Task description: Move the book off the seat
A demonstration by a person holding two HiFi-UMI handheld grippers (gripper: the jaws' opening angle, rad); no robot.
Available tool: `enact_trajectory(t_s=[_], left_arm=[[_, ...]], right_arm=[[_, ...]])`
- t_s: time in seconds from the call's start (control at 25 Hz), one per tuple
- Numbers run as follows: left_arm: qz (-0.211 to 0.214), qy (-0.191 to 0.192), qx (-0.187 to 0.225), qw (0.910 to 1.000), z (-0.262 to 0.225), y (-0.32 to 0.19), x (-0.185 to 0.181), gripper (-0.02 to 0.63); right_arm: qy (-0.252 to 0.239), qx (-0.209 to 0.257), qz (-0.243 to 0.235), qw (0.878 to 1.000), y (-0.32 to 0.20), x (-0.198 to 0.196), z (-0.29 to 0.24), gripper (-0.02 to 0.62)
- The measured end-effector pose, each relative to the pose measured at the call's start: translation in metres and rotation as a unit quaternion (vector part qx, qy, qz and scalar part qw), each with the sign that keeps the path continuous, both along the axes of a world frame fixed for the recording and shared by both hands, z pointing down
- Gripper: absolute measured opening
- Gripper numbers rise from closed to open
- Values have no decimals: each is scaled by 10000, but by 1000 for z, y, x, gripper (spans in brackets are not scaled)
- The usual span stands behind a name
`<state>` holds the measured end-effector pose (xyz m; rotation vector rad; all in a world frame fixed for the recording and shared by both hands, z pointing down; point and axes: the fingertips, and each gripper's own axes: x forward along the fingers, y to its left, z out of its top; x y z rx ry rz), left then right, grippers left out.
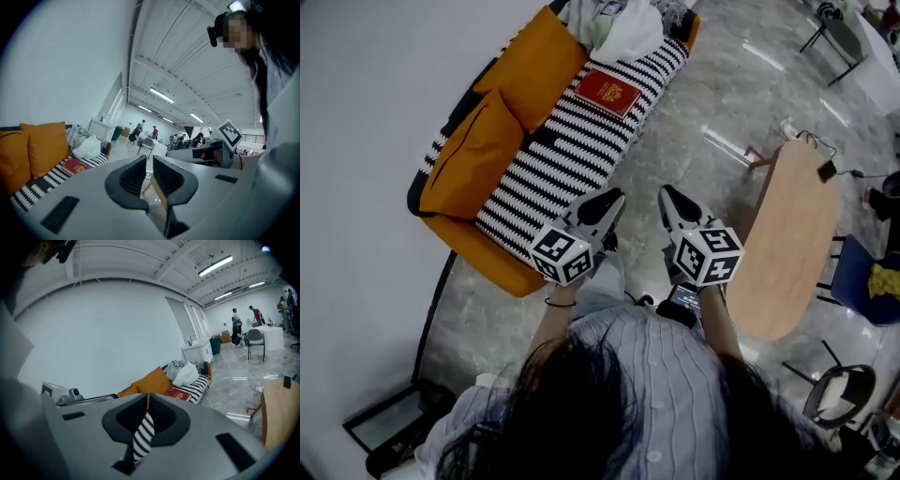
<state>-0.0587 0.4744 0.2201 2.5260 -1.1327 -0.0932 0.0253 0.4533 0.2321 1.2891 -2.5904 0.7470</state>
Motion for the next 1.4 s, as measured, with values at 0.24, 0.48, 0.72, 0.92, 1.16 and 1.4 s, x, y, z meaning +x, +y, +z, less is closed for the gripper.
enact_trajectory(t_s=[0.24,0.48,0.72,0.92,1.16,1.4], left_arm=[[23,34,26,10000,-3,-52,-30,34],[127,60,9,9999,-4,-102,-60,35],[288,119,-61,9995,0,-142,-88,35],[306,176,-103,9993,6,-163,-105,35],[180,-28,-182,9997,17,-179,-116,34],[-66,107,-341,9993,25,-188,-120,34]], right_arm=[[-10,-125,93,9999,-50,-22,2,28],[42,-164,245,9996,-97,-43,2,28],[-118,-243,346,9990,-138,-75,0,28],[-38,-328,444,9985,-152,-83,6,28],[85,-493,586,9970,-162,-70,17,28],[30,-531,454,9976,-182,-68,21,28]])
